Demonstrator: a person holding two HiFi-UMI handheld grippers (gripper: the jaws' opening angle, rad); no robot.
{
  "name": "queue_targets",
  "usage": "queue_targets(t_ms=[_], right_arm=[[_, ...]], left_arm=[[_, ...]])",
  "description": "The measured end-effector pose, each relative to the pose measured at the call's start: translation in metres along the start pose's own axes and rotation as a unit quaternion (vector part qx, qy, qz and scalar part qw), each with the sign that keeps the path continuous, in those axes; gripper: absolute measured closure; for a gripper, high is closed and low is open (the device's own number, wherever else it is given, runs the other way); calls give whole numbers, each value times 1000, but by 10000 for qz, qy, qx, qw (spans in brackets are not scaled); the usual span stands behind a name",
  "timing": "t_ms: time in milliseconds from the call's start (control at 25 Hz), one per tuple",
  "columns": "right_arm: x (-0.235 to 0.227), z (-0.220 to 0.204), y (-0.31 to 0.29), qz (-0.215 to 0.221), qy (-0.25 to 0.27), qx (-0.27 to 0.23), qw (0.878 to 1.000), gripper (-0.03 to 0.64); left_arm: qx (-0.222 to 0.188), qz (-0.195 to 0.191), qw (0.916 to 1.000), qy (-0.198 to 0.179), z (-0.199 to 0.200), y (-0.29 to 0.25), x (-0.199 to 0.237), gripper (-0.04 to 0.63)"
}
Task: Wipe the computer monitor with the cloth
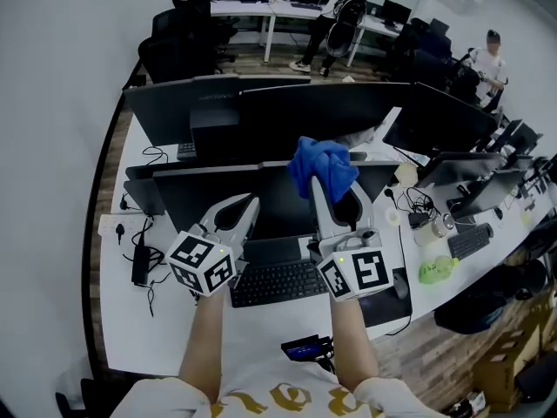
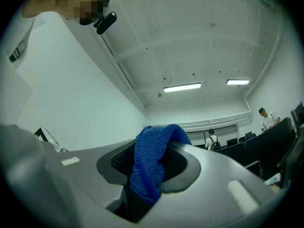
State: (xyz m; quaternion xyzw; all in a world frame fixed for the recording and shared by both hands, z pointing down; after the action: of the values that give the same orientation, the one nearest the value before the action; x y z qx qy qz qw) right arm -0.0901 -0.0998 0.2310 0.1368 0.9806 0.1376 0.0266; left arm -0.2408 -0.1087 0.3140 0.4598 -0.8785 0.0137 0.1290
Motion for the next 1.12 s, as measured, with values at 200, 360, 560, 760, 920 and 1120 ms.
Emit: queue_targets(t_ms=[200,360,560,760,920,1120], right_arm=[[3,-4,-25,126,-48,-87,9999,465],[7,-10,-44,185,-52,-61,9998,462],[12,-16,-57,250,93,-20,9996,462],[24,-20,-66,219,1311,70,9911,466],[25,-21,-68,192,1557,180,9874,471],[21,-22,-70,265,1655,295,9854,474]], left_arm=[[31,-40,10000,3,-5,-9,6,595],[57,-61,9999,87,-11,-13,13,595],[54,-10,9999,153,-18,-17,17,595],[27,34,9999,157,-19,-23,16,595],[25,127,9998,155,-22,-23,16,595],[25,315,9993,183,-27,-22,19,595]])
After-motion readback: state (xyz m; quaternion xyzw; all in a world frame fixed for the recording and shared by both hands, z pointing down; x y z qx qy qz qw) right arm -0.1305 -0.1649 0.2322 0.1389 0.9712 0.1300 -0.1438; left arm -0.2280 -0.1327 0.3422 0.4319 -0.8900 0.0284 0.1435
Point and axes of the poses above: the fingertips, and each gripper's own axes: y backward along the fingers, x to its left, z out of its top, the point moved 4 cm from there along y, backward along the fingers, and after that the axes turned 13 degrees about -z, right-handed, at the moved point
